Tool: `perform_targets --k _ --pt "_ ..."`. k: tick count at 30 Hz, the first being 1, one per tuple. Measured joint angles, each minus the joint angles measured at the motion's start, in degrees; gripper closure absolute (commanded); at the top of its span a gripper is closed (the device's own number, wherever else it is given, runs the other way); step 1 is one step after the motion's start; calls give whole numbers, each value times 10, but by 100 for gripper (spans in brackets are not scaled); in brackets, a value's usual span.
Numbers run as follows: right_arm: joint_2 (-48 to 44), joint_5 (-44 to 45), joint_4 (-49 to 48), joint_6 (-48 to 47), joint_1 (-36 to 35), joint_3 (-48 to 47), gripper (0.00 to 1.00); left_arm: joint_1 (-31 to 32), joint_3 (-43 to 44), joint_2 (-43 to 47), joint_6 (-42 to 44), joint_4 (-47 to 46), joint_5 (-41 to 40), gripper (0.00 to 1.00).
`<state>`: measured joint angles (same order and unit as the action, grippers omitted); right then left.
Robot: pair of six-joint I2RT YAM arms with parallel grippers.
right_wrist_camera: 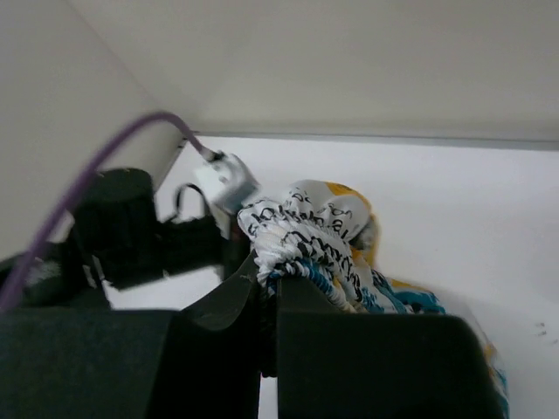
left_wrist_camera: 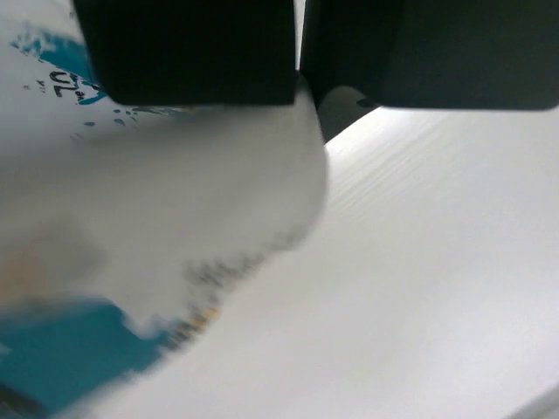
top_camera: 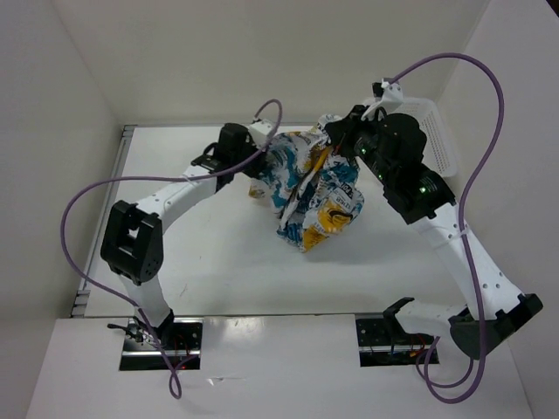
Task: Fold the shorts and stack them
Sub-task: Move the shorts to the center of the board
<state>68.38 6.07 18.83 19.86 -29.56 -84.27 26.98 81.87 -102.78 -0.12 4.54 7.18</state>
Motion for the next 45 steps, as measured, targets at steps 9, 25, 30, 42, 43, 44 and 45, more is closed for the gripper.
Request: perform_targets --k 9,25,30,42,43,44,45 --pt "2 16 -1 0 2 64 100 -101 -63 259 -1 161 -23 100" --pt "290 -47 -62 -1 31 -213 17 -181 107 29 1 139 -42 74" --pt "581 -87 49 35 86 -480 8 -204 279 -152 0 214 -73 37" --pt "237 12 12 -9 46 -35 1 -11 14 155 0 257 -21 25" --pt "202 21 -3 -16 45 -18 1 9 -13 163 0 254 -20 25" --pt "173 29 -16 -20 45 -2 1 26 -40 164 0 257 -20 25" --pt "150 38 -27 -24 47 14 1 40 -65 158 0 259 -21 25"
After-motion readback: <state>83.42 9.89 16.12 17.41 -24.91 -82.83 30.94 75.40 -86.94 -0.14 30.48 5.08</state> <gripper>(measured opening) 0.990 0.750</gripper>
